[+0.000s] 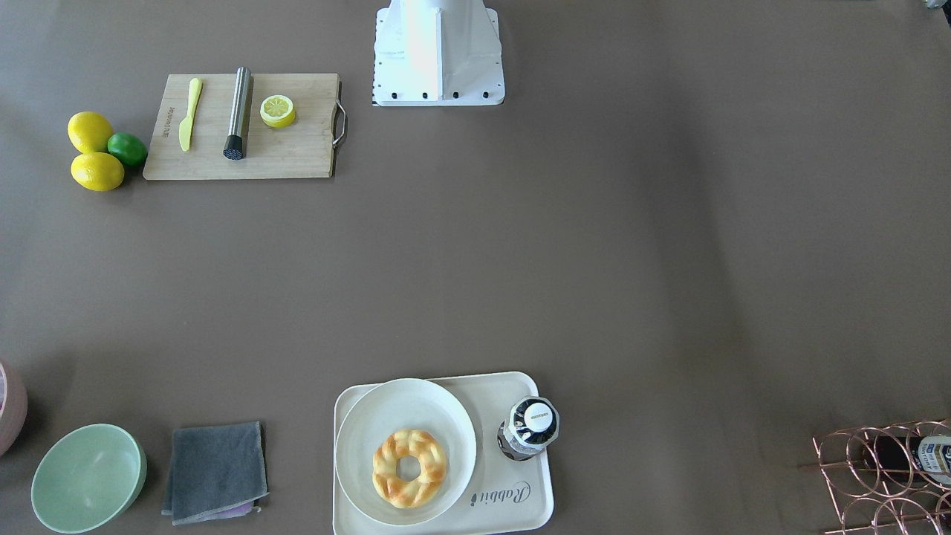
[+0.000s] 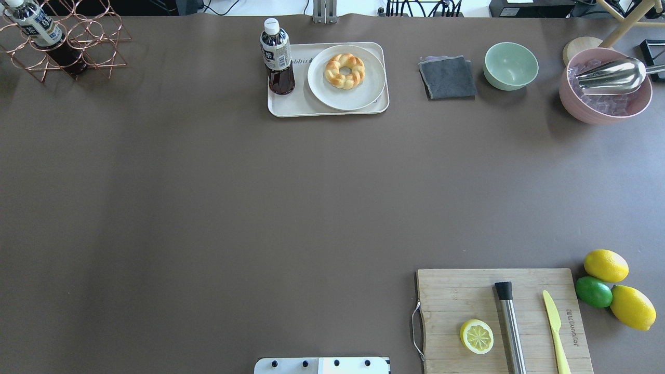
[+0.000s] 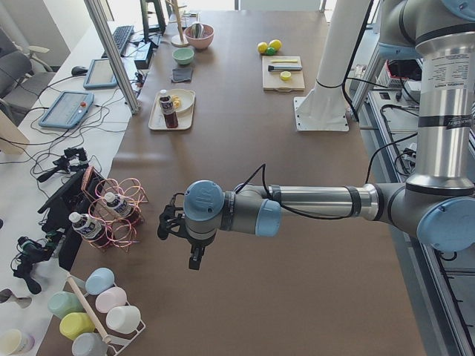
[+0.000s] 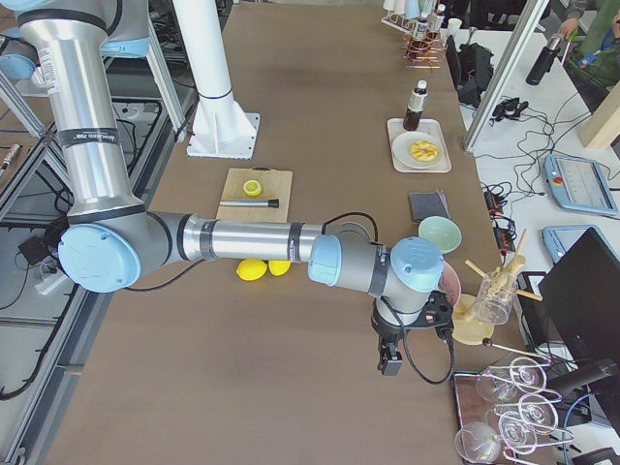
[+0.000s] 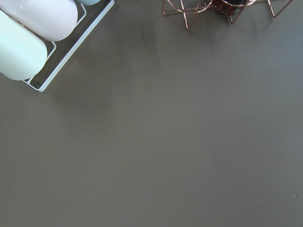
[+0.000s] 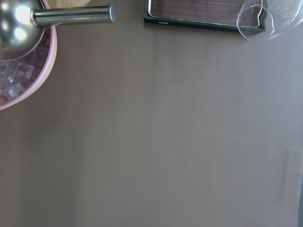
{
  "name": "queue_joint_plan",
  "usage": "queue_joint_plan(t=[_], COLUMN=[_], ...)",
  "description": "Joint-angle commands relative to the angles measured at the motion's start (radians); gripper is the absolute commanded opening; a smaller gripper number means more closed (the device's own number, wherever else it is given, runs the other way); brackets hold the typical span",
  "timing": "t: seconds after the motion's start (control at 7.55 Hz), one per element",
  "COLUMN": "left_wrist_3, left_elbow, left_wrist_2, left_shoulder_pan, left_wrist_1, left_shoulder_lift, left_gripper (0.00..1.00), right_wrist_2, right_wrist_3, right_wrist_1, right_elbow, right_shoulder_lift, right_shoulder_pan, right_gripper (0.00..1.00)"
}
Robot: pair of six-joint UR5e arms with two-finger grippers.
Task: Place donut on tray
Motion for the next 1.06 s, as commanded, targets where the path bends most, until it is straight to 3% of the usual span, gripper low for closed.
queue_joint_plan(t=[0.0,0.26,0.53,0.66,0.93], left_wrist_3=[-0.018,-0.016,-0.015,-0.016,-0.021], left_elbow=[0.011,-0.002,0.042,0.069,0.068], left_wrist_2=[-0.006,0.009,0.077,0.083,0.076], left_shoulder_pan=[-0.01,-0.011,-0.011,-0.005,0.0], left_wrist_1=[-0.107,-0.121,-0.297,-0.327,-0.285], left_shoulder_lift=[0.051,0.104,0.151,0.146,0.135], left_gripper=[0.98,0.98,0.98,0.98,0.98], right_wrist_2=[-0.019,-0.02,-0.04,-0.04,-0.04], right_wrist_3=[0.001,0.001,0.0,0.0,0.0], right_wrist_1=[0.004,0.004,0.005,0.005,0.005], right_elbow=[-0.003,-0.003,0.002,0.002,0.002], right_shoulder_lift=[-0.025,-0.035,-0.045,-0.045,-0.045], right_shoulder_pan=[0.002,0.002,0.002,0.002,0.002], right_gripper=[1.0,1.0,1.0,1.0,1.0])
